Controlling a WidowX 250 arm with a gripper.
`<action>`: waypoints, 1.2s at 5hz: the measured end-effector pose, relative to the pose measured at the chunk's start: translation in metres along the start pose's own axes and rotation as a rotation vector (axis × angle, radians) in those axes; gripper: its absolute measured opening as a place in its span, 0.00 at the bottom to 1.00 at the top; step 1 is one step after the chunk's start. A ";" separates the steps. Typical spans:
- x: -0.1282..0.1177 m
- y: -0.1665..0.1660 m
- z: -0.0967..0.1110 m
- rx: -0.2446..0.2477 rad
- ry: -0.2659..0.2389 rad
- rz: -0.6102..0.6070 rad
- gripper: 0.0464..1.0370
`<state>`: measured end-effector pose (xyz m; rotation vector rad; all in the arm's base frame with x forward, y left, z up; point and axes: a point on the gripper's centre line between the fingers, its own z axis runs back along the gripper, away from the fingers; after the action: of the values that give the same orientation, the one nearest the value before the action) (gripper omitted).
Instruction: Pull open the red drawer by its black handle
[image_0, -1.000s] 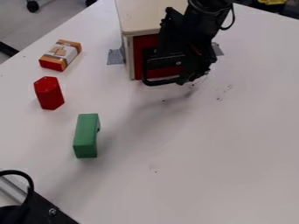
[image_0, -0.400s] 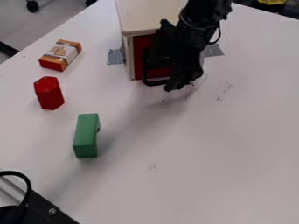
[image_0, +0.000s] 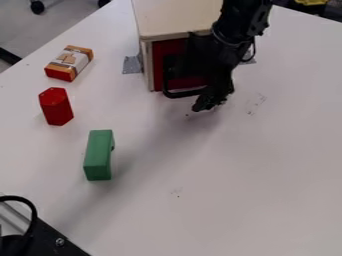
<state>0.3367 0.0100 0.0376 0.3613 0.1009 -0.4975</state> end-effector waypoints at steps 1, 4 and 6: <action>0.008 0.000 0.006 0.007 -0.019 0.007 0.96; 0.020 0.003 0.004 0.006 -0.010 0.038 0.96; 0.028 0.003 -0.011 0.003 0.046 0.036 0.91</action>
<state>0.3626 0.0038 0.0236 0.3770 0.1378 -0.4534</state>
